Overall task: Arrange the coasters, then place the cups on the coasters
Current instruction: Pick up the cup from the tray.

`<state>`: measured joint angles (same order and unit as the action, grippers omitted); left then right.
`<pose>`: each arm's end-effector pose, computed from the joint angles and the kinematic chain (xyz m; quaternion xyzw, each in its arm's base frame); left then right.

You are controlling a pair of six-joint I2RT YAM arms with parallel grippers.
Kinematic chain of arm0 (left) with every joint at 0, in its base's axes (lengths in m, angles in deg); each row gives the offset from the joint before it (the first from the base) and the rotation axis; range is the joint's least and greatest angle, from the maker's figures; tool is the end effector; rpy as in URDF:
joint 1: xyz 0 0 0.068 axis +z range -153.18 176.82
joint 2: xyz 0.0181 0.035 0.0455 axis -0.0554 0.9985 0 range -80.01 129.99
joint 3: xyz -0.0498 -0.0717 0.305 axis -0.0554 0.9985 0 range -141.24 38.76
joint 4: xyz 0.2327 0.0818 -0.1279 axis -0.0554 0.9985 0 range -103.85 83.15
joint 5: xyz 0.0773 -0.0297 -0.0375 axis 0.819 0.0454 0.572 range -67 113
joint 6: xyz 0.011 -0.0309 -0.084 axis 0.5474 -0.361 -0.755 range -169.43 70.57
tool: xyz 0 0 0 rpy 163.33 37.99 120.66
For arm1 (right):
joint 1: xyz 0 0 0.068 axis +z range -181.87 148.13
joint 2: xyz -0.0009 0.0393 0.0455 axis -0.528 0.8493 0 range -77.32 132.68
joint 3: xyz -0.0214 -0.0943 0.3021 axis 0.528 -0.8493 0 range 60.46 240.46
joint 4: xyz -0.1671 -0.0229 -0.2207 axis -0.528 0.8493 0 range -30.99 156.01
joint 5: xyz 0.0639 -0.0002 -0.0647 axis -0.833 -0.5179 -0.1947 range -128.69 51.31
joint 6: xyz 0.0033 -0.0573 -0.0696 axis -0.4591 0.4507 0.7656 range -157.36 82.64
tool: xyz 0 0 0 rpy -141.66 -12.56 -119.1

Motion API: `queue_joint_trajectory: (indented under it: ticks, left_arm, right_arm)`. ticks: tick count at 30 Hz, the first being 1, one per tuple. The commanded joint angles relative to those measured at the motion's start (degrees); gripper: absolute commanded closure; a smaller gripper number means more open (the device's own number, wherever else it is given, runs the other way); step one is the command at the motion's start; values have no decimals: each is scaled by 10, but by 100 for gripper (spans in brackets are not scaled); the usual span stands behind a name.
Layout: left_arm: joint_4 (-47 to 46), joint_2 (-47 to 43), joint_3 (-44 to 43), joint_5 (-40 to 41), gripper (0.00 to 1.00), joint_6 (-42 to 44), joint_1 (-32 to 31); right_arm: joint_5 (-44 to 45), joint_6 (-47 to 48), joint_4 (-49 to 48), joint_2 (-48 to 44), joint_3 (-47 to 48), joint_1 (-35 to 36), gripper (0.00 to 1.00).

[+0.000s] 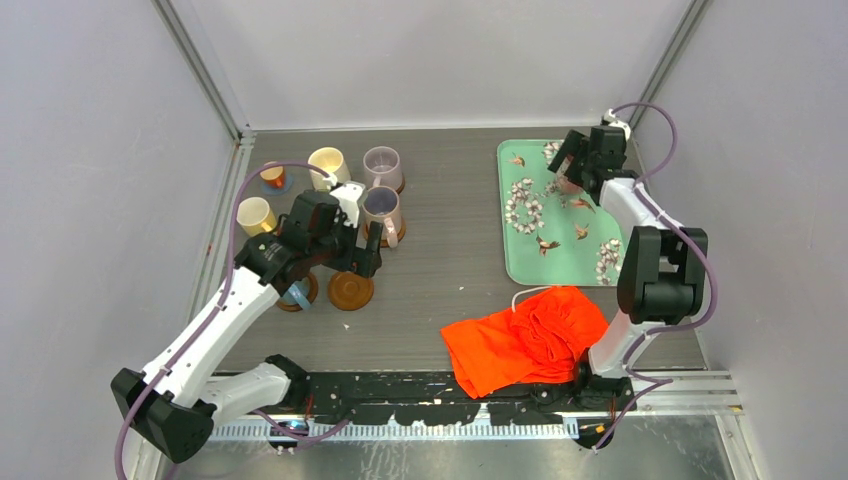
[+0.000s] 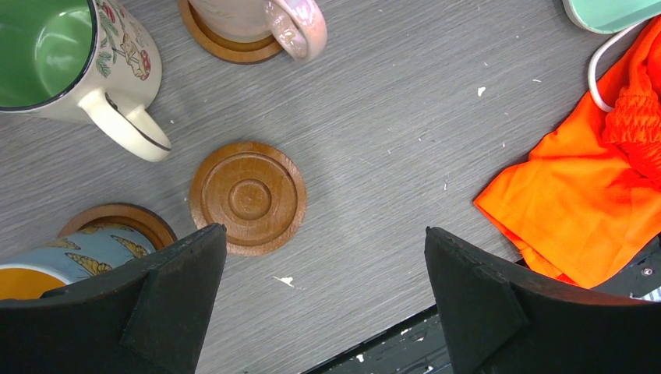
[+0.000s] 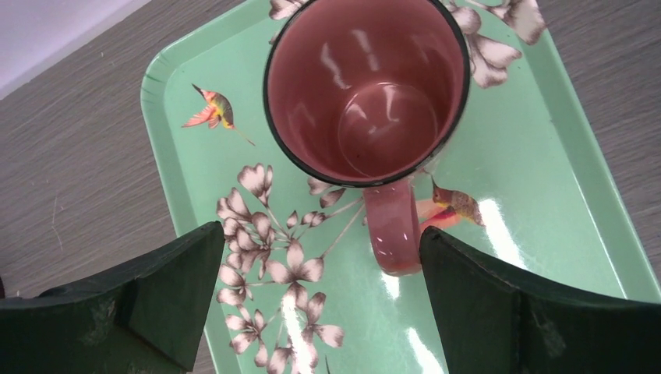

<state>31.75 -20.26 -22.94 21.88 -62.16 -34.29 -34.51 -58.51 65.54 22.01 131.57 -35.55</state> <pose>0.2013 -0.1234 0.3433 0.1506 0.9069 -0.1552 0.3617 0.4553 -0.0353 0.2598 0.2068 0.8611 0.0384 0.4629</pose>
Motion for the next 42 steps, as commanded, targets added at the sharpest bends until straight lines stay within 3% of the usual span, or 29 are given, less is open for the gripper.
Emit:
queue_joint_trajectory:
  ticks: [1, 9, 14, 22, 35, 42]
  left_arm:
    - [-26, -4, 2, 5, 0, 12, -4]
    - [-25, -6, 2, 8, 0, 12, -5]
    - [-25, -5, 2, 8, 0, 12, -7]
    - [-28, -8, 7, 22, 0, 15, -8]
    - [-30, -14, 10, 37, 0, 18, -12]
    - [-30, -13, 10, 38, 0, 19, -13]
  right_arm:
    - [39, 7, 37, 20, 56, 31, 0]
    - [134, 5, 106, 52, 97, 37, 1]
    - [157, 21, 124, 62, 119, 37, 7]
    - [146, 42, 149, 87, 152, 37, 23]
    - [117, 67, 163, 120, 181, 37, 33]
    - [113, 71, 189, 126, 196, 37, 44]
